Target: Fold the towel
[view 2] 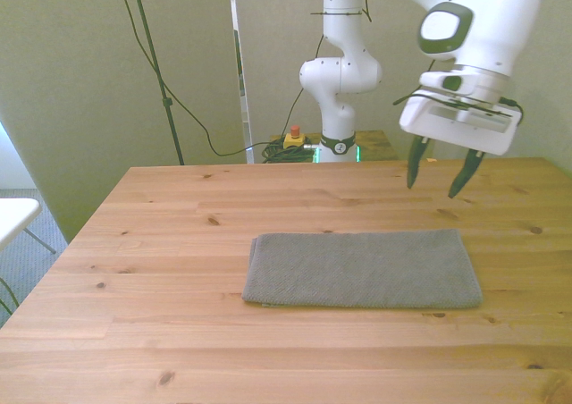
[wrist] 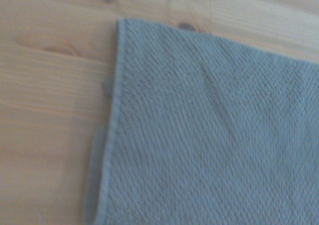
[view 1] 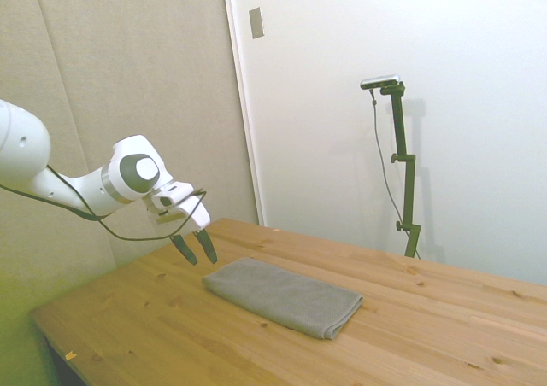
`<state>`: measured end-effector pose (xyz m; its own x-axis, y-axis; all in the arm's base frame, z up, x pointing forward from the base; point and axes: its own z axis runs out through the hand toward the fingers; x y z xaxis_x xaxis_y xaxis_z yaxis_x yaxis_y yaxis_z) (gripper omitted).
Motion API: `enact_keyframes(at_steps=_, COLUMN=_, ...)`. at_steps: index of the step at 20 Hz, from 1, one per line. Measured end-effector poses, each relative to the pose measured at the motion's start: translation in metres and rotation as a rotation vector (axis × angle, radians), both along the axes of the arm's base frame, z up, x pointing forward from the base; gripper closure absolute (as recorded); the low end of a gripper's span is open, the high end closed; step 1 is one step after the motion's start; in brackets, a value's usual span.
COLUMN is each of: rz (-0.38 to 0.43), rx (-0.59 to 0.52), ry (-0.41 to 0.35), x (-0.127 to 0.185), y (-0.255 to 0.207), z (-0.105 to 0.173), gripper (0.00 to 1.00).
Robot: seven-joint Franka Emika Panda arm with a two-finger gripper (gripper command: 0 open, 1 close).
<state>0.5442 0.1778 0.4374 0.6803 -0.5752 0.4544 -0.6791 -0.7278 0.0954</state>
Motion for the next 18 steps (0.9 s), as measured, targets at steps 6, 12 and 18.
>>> enact_keyframes(at_steps=6, rz=0.129, rx=-0.176, ry=0.050, x=0.020, y=0.055, z=-0.049, gripper=0.00)
enact_keyframes(at_steps=12, rz=0.079, rx=-0.221, ry=0.081, x=0.024, y=0.063, z=-0.072, gripper=0.00)
enact_keyframes(at_steps=18, rz=0.037, rx=-0.216, ry=0.094, x=0.029, y=0.055, z=-0.087, gripper=0.00)
